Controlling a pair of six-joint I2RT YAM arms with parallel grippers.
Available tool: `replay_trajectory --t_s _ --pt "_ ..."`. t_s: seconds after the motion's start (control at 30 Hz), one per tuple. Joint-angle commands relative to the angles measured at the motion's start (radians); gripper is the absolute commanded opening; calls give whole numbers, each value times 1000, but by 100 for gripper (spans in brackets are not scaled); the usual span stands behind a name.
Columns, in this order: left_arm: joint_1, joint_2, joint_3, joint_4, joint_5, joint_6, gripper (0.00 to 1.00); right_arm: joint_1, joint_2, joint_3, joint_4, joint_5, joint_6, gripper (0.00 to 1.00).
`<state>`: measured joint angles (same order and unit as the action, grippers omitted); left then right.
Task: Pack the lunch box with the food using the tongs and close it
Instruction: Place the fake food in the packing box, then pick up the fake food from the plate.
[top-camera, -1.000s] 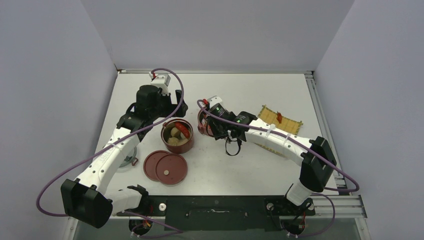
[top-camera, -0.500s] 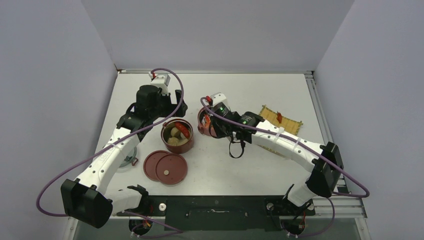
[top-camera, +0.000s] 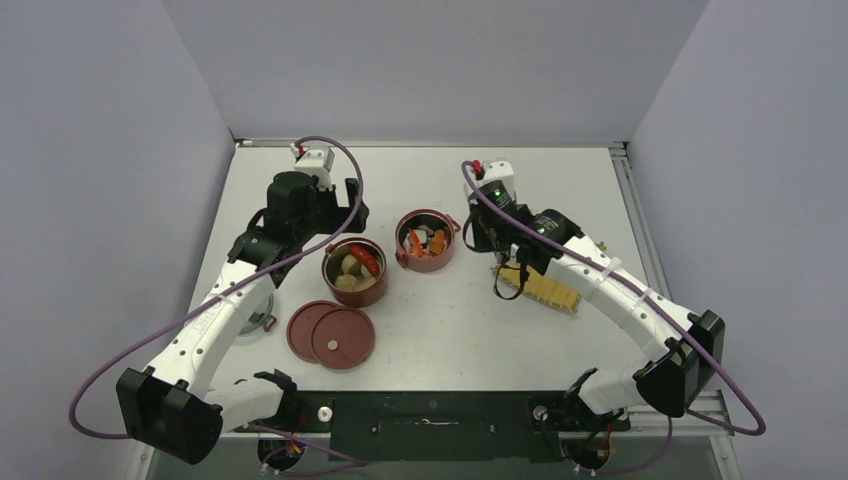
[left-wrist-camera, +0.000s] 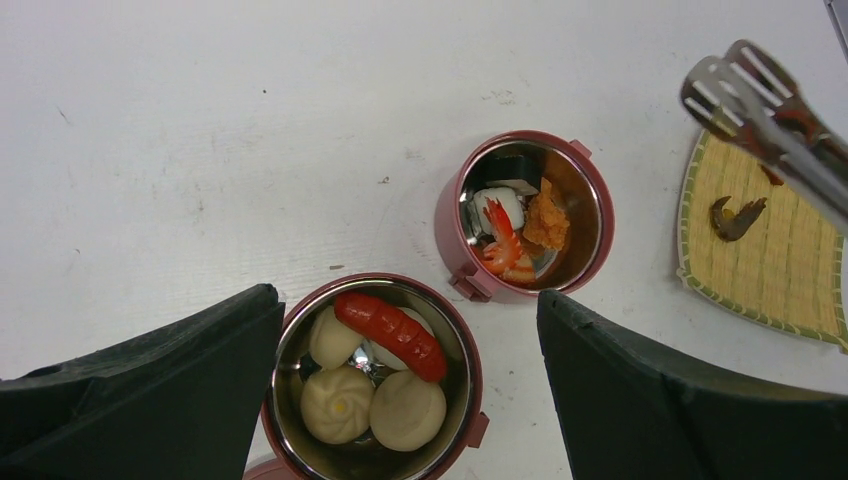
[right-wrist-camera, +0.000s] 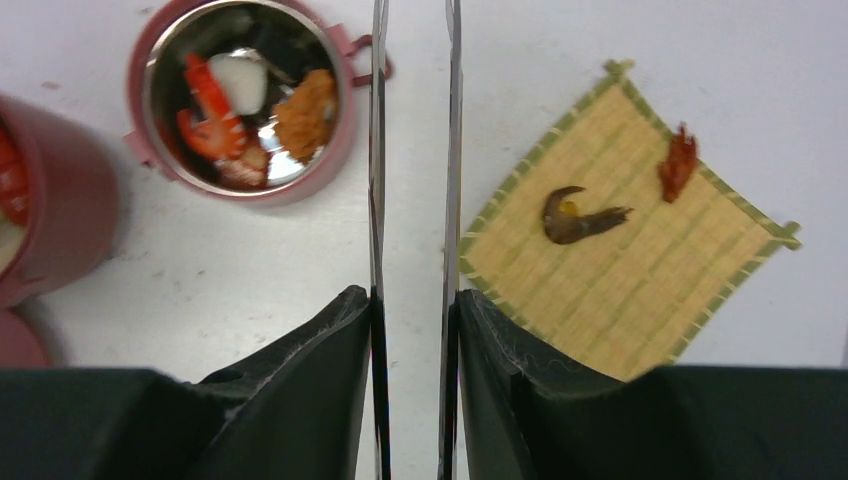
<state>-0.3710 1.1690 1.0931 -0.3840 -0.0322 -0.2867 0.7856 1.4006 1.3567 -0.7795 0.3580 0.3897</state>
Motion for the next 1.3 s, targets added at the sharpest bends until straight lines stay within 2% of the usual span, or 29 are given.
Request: replay_trajectory --t_s 0.0,0.27,0.43,0.57,0.9,1.27 --pt "6 -37 -3 56 -32 17 99 -119 -87 -34 -14 18 -28 35" --pt "6 -57 -24 78 -70 31 99 -371 -152 -130 -7 -73 -92 37" --pt "5 -38 -20 76 -20 12 99 -578 -173 -186 0 -175 -104 37" --pt "3 -33 -22 86 25 -7 99 -669 -193 -233 30 -253 -95 38" --pt "-3 -39 -20 83 26 -8 99 -706 -148 -297 113 -344 -69 39" --pt "-6 -29 -13 74 31 -8 99 -707 -135 -317 94 -284 -63 38"
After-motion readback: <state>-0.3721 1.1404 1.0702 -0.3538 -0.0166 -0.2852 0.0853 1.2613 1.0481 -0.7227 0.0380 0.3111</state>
